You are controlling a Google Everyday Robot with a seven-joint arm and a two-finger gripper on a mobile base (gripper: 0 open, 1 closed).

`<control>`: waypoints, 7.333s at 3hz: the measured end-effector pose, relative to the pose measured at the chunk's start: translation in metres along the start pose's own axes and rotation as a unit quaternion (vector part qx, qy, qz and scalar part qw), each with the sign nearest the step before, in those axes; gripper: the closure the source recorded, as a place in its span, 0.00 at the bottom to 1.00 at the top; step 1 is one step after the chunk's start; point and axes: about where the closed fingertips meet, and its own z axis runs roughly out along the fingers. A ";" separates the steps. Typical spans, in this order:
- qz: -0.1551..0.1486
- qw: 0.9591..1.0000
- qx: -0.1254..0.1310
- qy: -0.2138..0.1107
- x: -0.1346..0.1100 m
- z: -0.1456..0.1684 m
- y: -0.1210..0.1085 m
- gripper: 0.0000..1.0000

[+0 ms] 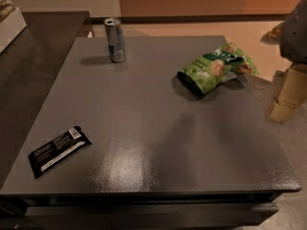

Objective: Move green rice chip bag near redbull can

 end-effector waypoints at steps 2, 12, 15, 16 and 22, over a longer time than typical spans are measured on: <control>-0.003 1.000 -0.005 -0.003 -0.004 0.002 -0.005 0.00; -0.311 0.948 -0.038 0.047 -0.061 0.173 -0.163 0.48; -0.334 0.942 0.012 0.010 -0.127 0.139 -0.164 1.00; -0.360 0.932 0.026 -0.027 -0.168 0.139 -0.154 1.00; -0.461 0.886 0.011 -0.055 -0.273 0.177 -0.121 0.00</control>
Offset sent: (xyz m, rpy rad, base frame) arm 0.0134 0.0040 -0.0051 0.0101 0.0404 0.0234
